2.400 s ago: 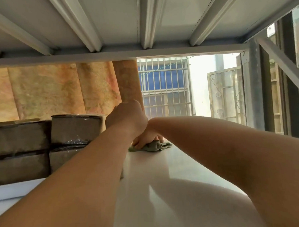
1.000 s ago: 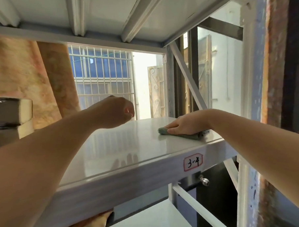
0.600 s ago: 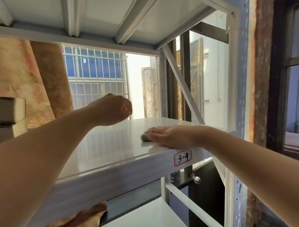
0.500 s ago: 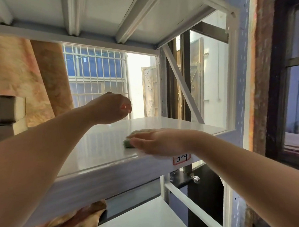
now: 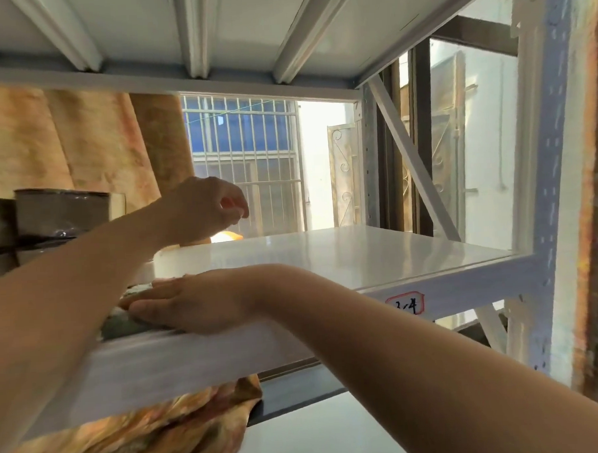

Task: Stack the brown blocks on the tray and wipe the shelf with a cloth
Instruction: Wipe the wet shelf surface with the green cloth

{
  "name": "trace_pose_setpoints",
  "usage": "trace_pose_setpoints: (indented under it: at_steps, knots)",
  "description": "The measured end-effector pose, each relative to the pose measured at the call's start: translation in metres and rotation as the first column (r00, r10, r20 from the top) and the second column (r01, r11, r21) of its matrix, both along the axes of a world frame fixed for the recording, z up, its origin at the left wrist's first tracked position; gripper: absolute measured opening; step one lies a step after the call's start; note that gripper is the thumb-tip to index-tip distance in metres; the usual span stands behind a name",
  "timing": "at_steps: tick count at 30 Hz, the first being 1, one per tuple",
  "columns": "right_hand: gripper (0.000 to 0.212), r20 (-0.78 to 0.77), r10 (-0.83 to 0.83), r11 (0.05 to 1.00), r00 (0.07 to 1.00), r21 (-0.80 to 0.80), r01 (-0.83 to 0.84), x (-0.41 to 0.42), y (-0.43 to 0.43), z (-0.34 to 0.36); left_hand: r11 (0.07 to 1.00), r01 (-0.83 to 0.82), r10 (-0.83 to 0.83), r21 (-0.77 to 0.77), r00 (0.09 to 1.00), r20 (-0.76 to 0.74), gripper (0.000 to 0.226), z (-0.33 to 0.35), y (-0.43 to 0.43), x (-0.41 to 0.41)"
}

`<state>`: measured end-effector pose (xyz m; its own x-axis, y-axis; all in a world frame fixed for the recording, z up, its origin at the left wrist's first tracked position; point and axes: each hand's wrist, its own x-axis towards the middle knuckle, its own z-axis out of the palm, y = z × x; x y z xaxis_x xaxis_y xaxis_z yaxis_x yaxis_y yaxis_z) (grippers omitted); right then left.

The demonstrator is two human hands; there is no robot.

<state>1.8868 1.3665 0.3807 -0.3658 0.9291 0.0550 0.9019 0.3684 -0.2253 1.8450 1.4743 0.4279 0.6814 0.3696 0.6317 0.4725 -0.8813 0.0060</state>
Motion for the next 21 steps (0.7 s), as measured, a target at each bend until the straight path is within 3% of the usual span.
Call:
trace_pose_setpoints:
  at_steps: [4, 8, 12, 16, 21]
  knots:
    - [0.07, 0.097, -0.095, 0.995, 0.991, 0.043, 0.091, 0.008, 0.033, -0.002, 0.999, -0.034, 0.032, -0.027, 0.997, -0.071, 0.021, -0.001, -0.012, 0.002]
    - [0.065, 0.146, -0.318, 0.944, 0.937, -0.045, 0.328, 0.064, 0.031, 0.01, 0.997, -0.083, 0.082, -0.008, 0.994, -0.072, 0.021, -0.009, -0.016, 0.008]
    - [0.065, 0.193, -0.557, 0.814, 0.808, -0.065, 0.577, 0.132, 0.002, 0.016, 0.987, -0.159, 0.157, 0.001, 0.975, -0.157, 0.021, -0.027, -0.009, 0.009]
    - [0.078, 0.152, -0.776, 0.608, 0.612, -0.078, 0.79, 0.186, -0.027, 0.018, 0.984, -0.174, 0.167, -0.022, 0.97, -0.177, 0.021, -0.029, -0.009, 0.008]
    - [0.045, 0.146, -0.804, 0.572, 0.577, -0.074, 0.817, 0.199, -0.055, 0.013, 0.985, -0.167, 0.158, -0.038, 0.971, -0.18, 0.02, -0.03, -0.011, 0.011]
